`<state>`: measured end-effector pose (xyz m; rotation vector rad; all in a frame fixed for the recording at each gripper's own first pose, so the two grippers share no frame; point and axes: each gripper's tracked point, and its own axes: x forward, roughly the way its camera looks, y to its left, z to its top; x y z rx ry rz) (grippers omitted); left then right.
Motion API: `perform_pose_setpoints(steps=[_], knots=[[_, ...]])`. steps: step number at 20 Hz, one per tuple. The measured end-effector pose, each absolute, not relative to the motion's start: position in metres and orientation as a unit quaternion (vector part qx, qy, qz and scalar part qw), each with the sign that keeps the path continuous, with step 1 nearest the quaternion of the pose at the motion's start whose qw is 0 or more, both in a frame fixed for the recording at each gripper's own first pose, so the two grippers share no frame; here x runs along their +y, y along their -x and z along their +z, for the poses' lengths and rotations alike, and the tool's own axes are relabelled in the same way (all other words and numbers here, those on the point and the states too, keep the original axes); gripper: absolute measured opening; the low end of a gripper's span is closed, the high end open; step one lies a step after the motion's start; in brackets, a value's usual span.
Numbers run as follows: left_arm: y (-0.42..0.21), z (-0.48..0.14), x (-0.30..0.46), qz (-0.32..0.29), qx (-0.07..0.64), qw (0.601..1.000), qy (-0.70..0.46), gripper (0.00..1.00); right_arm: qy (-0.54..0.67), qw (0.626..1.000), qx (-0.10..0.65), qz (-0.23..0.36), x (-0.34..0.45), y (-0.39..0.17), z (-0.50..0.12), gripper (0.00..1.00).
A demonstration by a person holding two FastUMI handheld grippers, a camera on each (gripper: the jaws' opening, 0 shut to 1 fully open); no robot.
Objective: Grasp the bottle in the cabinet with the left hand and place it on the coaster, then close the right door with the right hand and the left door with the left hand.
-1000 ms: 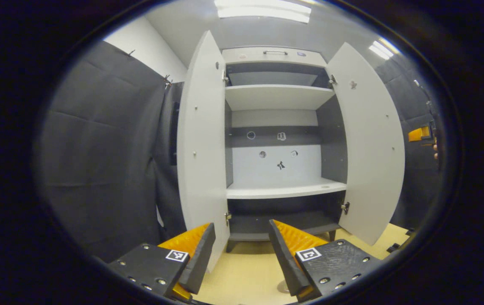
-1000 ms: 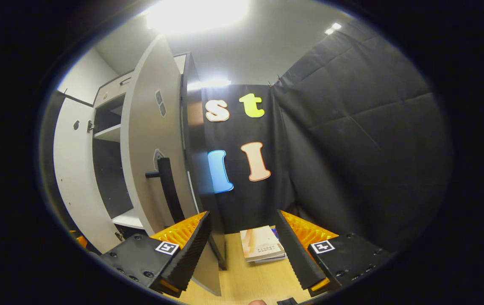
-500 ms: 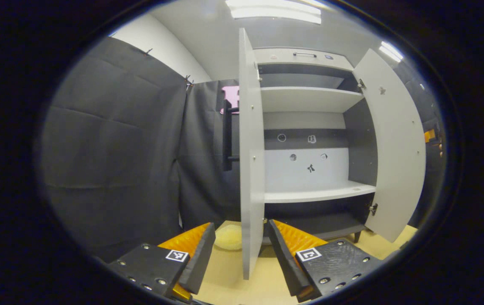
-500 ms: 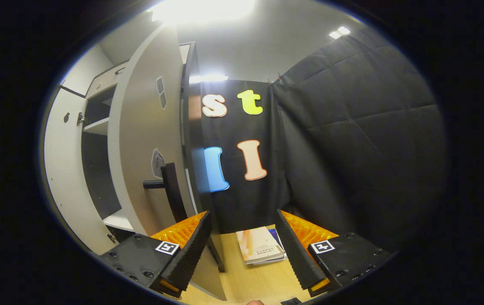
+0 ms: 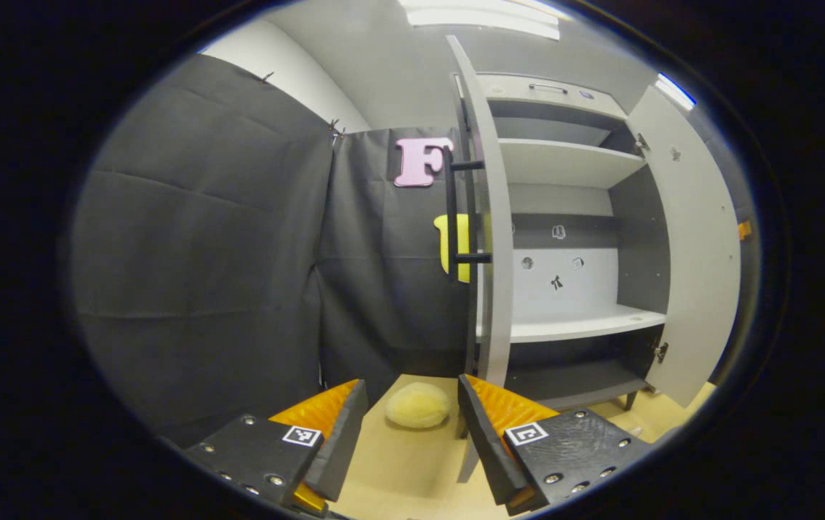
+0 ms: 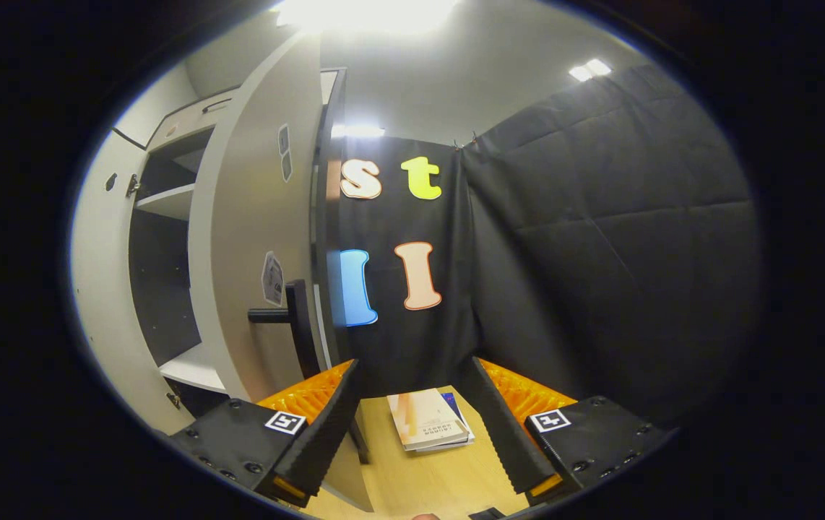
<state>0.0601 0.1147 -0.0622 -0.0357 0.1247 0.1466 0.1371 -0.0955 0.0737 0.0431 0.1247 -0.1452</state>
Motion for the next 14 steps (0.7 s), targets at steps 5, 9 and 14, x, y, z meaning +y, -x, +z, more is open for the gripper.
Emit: perform_pose_setpoints(steps=[5, 9, 14], knots=[[-0.069, -0.069, 0.122, 0.062, 0.064, 0.996, 0.024, 0.77, -0.04, 0.996, 0.06, -0.046, -0.063, -0.133, 0.072, 0.96], [-0.072, -0.071, 0.133, 0.057, 0.062, 0.996, 0.027, 0.77, -0.032, 0.997, 0.057, -0.04, -0.044, -0.13, 0.072, 0.96], [-0.072, -0.074, 0.147, 0.056, 0.063, 0.996, 0.034, 0.77, -0.031, 0.998, 0.054, -0.027, -0.021, -0.131, 0.072, 0.96]])
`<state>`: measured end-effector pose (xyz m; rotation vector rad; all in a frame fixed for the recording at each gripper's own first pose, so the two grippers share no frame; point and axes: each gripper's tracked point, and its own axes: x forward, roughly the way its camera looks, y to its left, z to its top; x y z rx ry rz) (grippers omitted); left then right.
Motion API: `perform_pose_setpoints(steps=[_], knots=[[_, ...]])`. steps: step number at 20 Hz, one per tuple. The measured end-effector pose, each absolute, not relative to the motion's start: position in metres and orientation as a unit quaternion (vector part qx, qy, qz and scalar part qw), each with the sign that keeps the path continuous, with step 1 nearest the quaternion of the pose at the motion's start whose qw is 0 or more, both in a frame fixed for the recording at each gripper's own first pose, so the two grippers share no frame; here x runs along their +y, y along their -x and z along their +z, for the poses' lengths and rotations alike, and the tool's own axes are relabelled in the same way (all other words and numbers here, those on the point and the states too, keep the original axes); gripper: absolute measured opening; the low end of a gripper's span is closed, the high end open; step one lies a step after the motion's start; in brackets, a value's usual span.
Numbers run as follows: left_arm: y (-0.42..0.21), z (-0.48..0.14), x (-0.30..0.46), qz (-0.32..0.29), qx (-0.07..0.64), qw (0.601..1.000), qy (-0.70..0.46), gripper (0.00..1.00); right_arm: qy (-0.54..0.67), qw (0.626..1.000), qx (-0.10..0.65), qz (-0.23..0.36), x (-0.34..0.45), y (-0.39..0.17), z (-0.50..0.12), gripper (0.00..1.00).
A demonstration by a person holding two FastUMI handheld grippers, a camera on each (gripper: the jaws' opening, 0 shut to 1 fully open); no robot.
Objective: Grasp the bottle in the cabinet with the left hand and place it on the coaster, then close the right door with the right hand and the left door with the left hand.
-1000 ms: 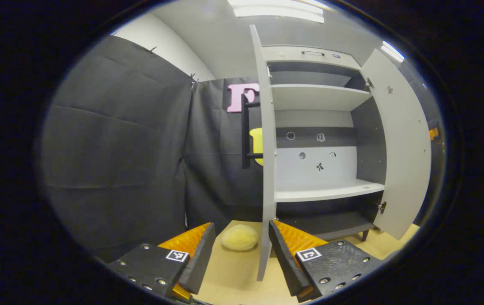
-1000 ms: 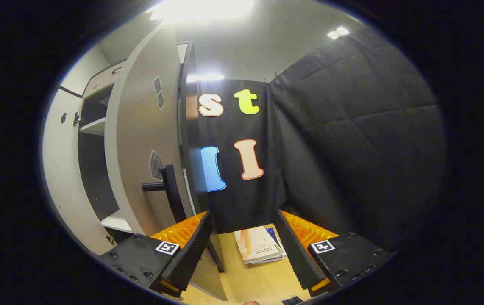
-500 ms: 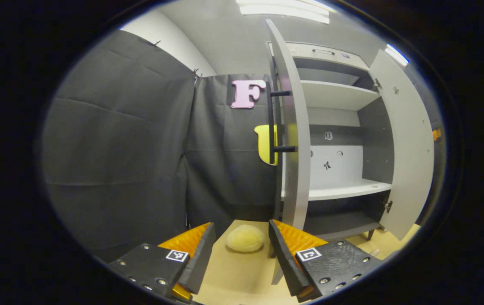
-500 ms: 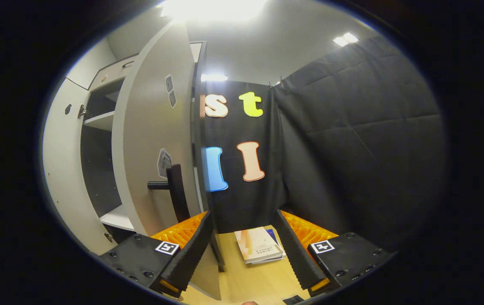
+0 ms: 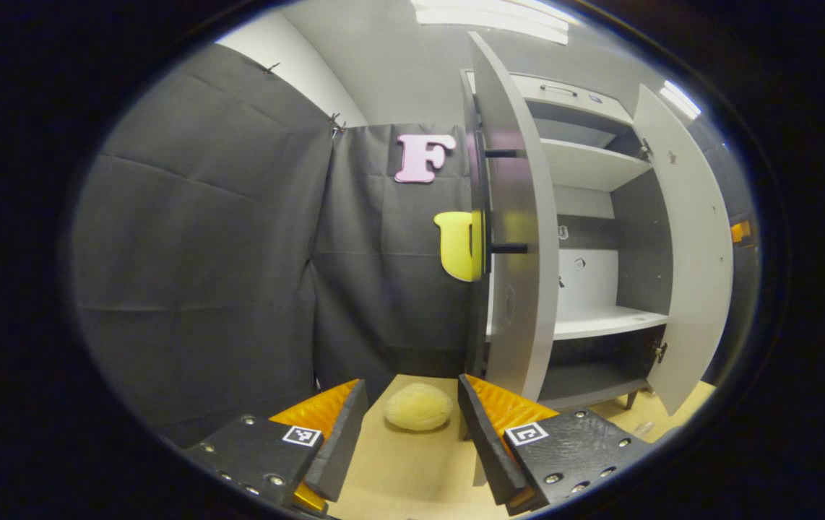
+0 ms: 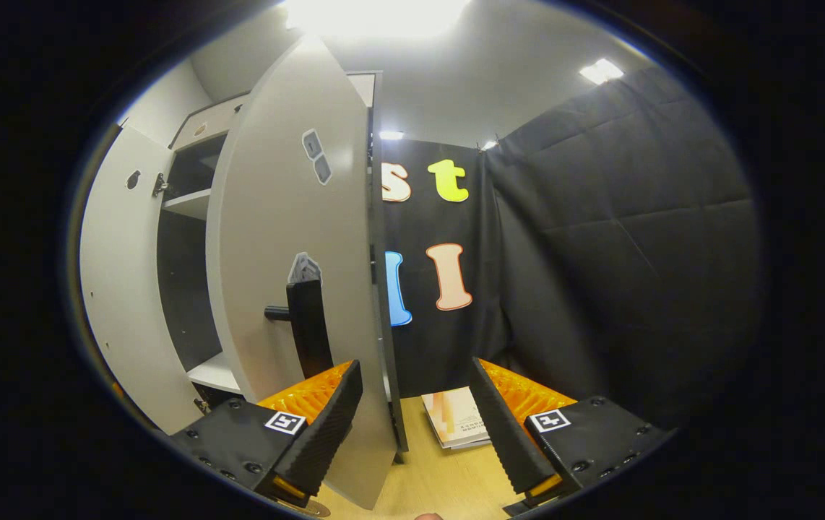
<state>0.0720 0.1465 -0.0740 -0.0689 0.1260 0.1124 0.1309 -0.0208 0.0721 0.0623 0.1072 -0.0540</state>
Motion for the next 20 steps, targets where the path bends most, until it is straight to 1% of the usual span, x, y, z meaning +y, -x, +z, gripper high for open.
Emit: perform_pose_setpoints(steps=[2, 3, 4, 12, 20], knots=[[-0.071, -0.075, 0.152, 0.056, 0.063, 0.996, 0.035, 0.77, -0.035, 0.998, 0.052, -0.016, -0.007, -0.133, 0.072, 0.96], [-0.071, -0.076, 0.154, 0.057, 0.063, 0.996, 0.035, 0.77, -0.039, 0.998, 0.051, -0.009, 0.0, -0.134, 0.072, 0.92], [-0.071, -0.077, 0.157, 0.058, 0.065, 0.996, 0.035, 0.77, -0.043, 0.998, 0.05, -0.004, 0.007, -0.136, 0.071, 0.96], [-0.066, -0.092, 0.18, 0.078, 0.074, 0.993, 0.043, 0.77, -0.048, 0.997, 0.05, 0.028, 0.057, -0.154, 0.065, 0.97], [-0.047, -0.098, 0.202, 0.102, 0.079, 0.991, 0.044, 0.77, -0.054, 0.996, 0.052, 0.048, 0.093, -0.176, 0.059, 0.97]])
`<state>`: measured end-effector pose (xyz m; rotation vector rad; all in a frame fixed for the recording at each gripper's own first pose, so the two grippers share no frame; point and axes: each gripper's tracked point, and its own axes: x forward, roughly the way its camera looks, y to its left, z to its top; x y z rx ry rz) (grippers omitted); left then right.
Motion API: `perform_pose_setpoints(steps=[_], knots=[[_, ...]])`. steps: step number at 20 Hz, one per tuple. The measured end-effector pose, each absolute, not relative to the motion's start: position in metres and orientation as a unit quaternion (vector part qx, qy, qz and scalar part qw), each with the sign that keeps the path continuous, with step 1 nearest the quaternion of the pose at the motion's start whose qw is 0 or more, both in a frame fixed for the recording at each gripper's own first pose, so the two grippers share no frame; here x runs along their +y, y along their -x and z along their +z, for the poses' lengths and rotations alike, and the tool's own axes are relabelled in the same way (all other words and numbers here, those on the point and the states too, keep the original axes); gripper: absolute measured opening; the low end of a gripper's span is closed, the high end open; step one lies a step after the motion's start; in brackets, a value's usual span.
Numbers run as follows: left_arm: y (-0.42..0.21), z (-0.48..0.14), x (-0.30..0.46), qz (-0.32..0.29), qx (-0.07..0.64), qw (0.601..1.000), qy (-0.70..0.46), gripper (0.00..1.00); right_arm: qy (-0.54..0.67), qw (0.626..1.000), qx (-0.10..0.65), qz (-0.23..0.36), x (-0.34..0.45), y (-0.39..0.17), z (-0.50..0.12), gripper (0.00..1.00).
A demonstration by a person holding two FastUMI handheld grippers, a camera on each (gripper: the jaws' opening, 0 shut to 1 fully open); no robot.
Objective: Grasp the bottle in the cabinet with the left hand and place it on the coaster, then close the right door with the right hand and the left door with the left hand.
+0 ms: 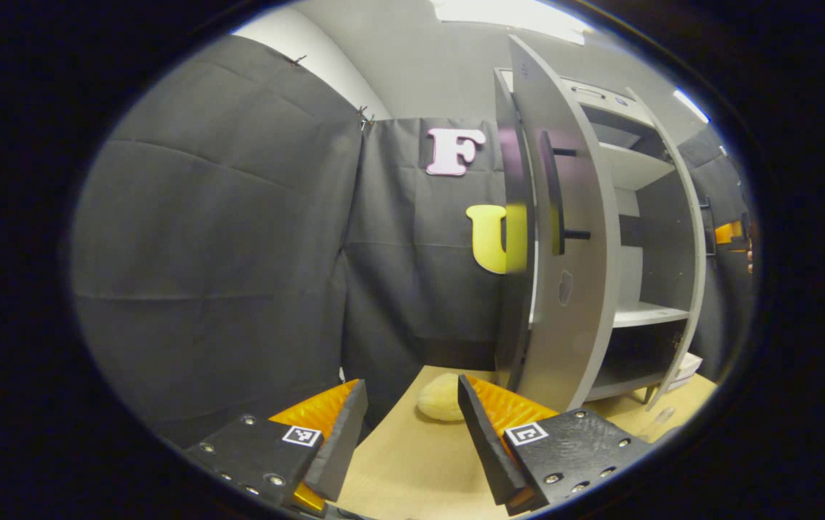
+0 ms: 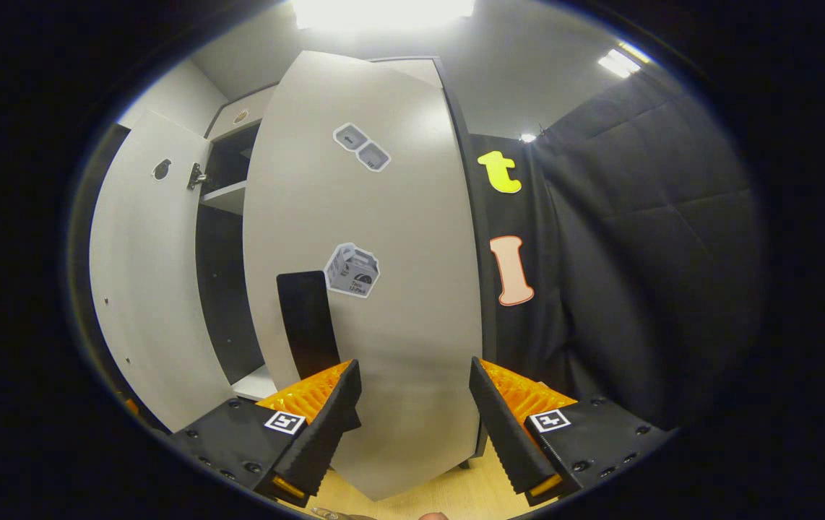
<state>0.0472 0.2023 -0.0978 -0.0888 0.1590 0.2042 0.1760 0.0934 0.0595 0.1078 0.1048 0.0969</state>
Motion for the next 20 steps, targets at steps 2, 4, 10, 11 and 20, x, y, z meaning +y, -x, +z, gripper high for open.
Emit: perform_pose_setpoints(steps=[2, 4, 10, 11, 20], knots=[[-0.046, -0.097, 0.204, 0.104, 0.079, 0.99, 0.045, 0.77, -0.055, 0.996, 0.052, 0.048, 0.096, -0.178, 0.058, 0.96], [-0.046, -0.096, 0.205, 0.103, 0.08, 0.99, 0.045, 0.77, -0.052, 0.996, 0.051, 0.047, 0.097, -0.176, 0.059, 0.96], [-0.067, -0.076, 0.205, 0.082, 0.083, 0.992, 0.045, 0.78, -0.019, 0.998, 0.055, 0.03, 0.082, -0.158, 0.049, 0.96], [-0.072, -0.07, 0.206, 0.077, 0.085, 0.993, 0.043, 0.78, -0.013, 0.998, 0.055, 0.024, 0.077, -0.153, 0.047, 0.96], [-0.13, -0.011, 0.197, 0.025, 0.074, 0.996, 0.044, 0.77, -0.01, 0.997, 0.073, -0.025, 0.028, -0.113, 0.018, 0.97]])
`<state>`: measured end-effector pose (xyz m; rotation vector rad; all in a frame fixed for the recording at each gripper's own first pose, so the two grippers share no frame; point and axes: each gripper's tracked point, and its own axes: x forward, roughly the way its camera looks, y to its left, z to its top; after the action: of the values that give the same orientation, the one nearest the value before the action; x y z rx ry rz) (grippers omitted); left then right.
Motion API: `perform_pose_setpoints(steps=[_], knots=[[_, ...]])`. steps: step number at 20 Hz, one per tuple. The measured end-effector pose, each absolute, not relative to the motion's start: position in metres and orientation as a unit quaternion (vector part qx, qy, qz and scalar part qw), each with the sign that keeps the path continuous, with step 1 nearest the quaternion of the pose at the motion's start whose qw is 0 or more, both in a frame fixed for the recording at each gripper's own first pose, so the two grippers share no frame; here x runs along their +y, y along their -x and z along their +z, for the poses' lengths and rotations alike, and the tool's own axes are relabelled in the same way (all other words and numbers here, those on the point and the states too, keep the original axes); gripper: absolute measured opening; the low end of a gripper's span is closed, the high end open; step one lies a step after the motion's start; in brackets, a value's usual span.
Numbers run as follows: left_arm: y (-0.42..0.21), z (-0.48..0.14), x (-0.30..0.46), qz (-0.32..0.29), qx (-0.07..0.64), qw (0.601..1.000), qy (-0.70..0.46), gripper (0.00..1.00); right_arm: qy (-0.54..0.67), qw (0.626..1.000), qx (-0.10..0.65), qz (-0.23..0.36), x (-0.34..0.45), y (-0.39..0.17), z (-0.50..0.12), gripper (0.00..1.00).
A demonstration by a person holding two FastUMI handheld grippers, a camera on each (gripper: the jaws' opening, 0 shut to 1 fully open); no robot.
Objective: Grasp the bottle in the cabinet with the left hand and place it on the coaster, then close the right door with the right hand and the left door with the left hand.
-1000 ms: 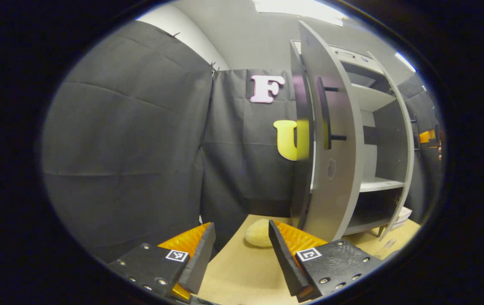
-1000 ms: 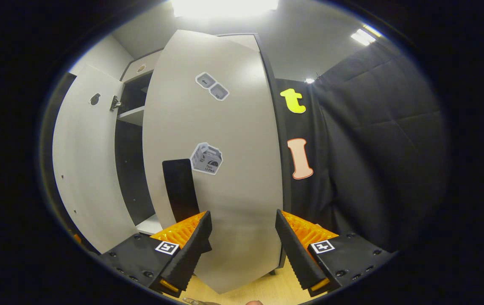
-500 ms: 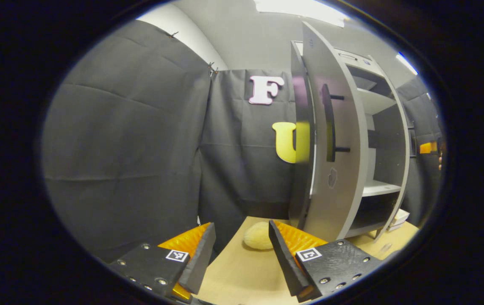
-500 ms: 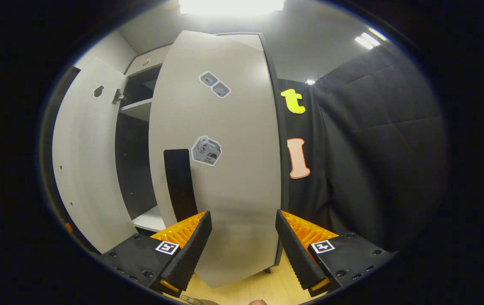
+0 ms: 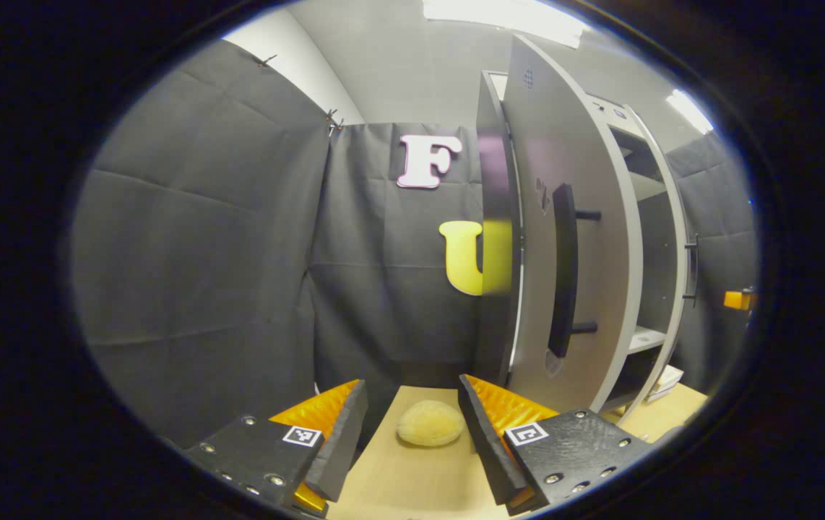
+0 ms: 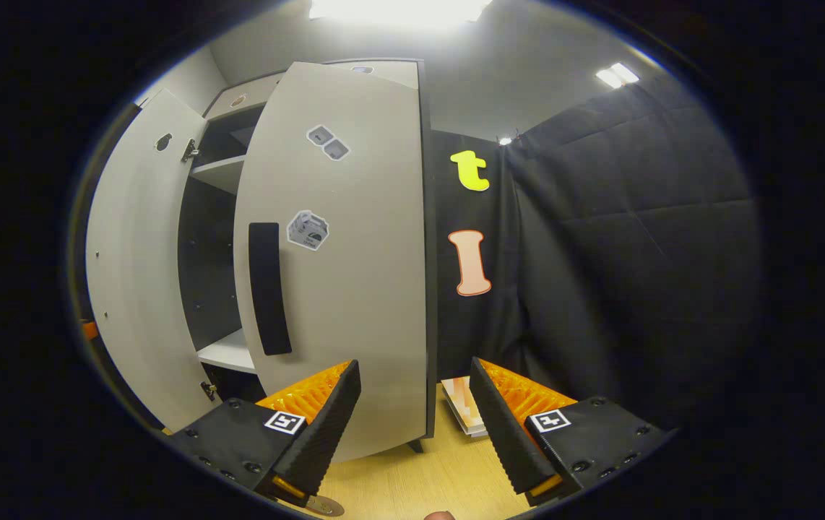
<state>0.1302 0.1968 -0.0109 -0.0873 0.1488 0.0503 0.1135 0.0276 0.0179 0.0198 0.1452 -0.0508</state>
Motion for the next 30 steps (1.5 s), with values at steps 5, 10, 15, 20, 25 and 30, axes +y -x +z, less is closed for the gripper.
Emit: perform_pose_setpoints(steps=[5, 10, 15, 20, 25, 30], knots=[[-0.143, 0.021, 0.193, 0.006, 0.068, 0.995, 0.074, 0.78, -0.011, 0.995, 0.089, -0.045, 0.004, -0.096, 0.001, 0.97], [-0.156, 0.046, 0.171, -0.008, 0.056, 0.996, 0.071, 0.77, -0.016, 0.993, 0.098, -0.057, -0.019, -0.085, -0.008, 0.97], [-0.162, 0.057, 0.15, 0.004, 0.047, 0.998, 0.037, 0.77, -0.014, 0.993, 0.102, -0.064, -0.045, -0.077, -0.011, 0.97], [-0.156, 0.055, 0.15, 0.014, 0.048, 0.998, 0.039, 0.76, -0.015, 0.992, 0.106, -0.066, -0.067, -0.075, -0.016, 0.97], [-0.155, 0.054, 0.147, 0.026, 0.047, 0.998, 0.038, 0.77, -0.02, 0.992, 0.109, -0.06, -0.075, -0.08, -0.019, 0.97], [-0.157, 0.052, 0.149, 0.01, 0.045, 0.998, 0.045, 0.77, -0.02, 0.993, 0.104, -0.05, -0.076, -0.082, -0.018, 0.97]])
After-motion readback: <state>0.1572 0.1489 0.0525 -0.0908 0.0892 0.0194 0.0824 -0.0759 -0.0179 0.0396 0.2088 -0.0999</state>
